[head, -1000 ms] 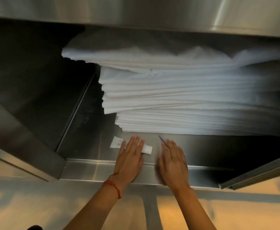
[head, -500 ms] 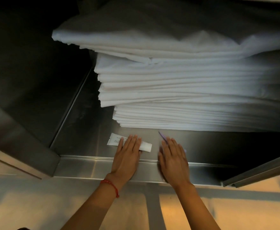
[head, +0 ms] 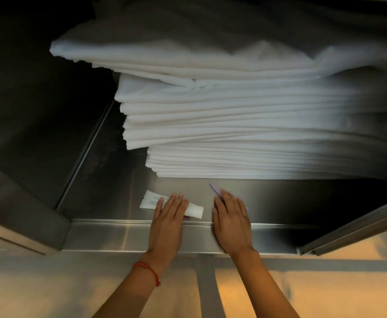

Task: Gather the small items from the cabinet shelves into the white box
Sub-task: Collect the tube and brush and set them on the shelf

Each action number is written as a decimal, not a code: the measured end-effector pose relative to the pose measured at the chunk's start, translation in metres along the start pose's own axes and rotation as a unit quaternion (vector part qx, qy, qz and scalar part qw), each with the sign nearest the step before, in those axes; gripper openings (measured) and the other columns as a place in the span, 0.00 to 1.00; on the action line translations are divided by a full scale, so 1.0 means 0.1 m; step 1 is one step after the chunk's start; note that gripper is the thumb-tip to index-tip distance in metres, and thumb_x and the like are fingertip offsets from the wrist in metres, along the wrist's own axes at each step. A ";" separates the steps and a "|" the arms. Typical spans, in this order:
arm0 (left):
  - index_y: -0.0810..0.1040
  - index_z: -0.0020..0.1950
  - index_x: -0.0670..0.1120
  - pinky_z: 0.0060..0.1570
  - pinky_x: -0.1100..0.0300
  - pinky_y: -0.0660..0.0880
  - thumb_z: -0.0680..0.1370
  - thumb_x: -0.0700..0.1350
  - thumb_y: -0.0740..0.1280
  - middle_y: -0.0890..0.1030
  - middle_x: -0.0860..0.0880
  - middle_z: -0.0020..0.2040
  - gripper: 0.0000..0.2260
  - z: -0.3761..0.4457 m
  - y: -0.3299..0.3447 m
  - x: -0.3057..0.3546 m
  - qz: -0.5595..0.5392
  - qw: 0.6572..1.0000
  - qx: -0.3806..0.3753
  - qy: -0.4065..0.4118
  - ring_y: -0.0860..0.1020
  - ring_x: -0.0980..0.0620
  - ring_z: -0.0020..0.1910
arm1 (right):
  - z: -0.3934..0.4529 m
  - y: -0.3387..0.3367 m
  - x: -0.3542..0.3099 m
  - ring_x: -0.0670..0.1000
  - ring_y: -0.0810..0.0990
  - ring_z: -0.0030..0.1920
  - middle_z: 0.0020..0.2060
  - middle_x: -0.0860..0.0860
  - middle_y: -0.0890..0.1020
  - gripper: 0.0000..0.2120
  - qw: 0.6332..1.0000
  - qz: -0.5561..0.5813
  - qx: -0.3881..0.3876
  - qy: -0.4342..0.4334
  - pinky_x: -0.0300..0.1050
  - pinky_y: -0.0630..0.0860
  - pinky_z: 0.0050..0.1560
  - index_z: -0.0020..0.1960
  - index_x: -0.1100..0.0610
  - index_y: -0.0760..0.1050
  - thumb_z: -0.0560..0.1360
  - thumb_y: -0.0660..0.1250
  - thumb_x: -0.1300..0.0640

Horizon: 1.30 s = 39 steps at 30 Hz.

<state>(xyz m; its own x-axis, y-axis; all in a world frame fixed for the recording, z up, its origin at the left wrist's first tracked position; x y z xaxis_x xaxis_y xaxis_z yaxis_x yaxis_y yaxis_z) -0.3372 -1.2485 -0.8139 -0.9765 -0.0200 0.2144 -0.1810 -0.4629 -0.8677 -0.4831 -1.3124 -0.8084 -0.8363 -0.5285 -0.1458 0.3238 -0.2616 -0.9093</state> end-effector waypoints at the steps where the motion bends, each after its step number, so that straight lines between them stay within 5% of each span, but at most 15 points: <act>1: 0.79 0.58 0.39 0.68 0.51 0.53 0.58 0.32 0.79 0.80 0.40 0.57 0.29 -0.01 0.00 0.01 -0.002 1.000 -0.001 0.003 0.79 0.40 0.57 | -0.02 0.01 0.00 0.59 0.79 0.57 0.57 0.61 0.80 0.20 1.000 0.000 0.002 -0.002 0.56 0.71 0.62 0.56 0.63 0.79 0.78 0.52 0.56; 4: 0.74 0.61 0.40 0.68 0.51 0.53 0.57 0.30 0.78 0.80 0.39 0.57 0.34 -0.02 -0.03 0.03 -0.019 1.000 -0.006 0.007 0.79 0.40 0.57 | -0.05 0.02 0.02 0.59 0.80 0.56 0.56 0.61 0.80 0.14 0.999 -0.009 0.029 -0.029 0.56 0.71 0.61 0.56 0.64 0.79 0.73 0.65 0.63; 6: 0.69 0.62 0.41 0.68 0.51 0.53 0.56 0.29 0.78 0.80 0.40 0.57 0.37 -0.02 -0.04 0.04 -0.025 1.000 -0.010 0.010 0.79 0.40 0.57 | -0.08 0.02 0.02 0.60 0.80 0.56 0.56 0.62 0.80 0.19 0.999 -0.015 0.032 -0.040 0.57 0.72 0.60 0.57 0.65 0.79 0.66 0.73 0.66; 39: 0.68 0.61 0.40 0.68 0.50 0.54 0.52 0.29 0.80 0.81 0.39 0.55 0.40 -0.21 -0.10 0.05 0.010 0.998 0.000 0.068 0.80 0.39 0.54 | -0.39 -0.13 0.08 0.55 0.84 0.47 0.48 0.57 0.84 0.26 0.982 0.060 0.083 -0.155 0.46 0.79 0.48 0.51 0.63 0.83 0.53 0.83 0.65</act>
<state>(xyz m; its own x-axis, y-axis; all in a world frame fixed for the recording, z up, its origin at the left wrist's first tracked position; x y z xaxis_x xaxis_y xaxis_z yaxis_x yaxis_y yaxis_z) -0.3427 -1.2256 -0.8129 -0.9869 0.0913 0.1331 -0.1604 -0.4629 -0.8718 -0.5110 -1.2815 -0.8128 -0.6203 -0.7780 -0.0993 0.5019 -0.2965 -0.8125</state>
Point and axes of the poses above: each hand's wrist, its own z-axis towards the middle knuckle, its own y-axis out of the palm, x = y × z, the point moved 3 cm from there along z, towards the middle knuckle
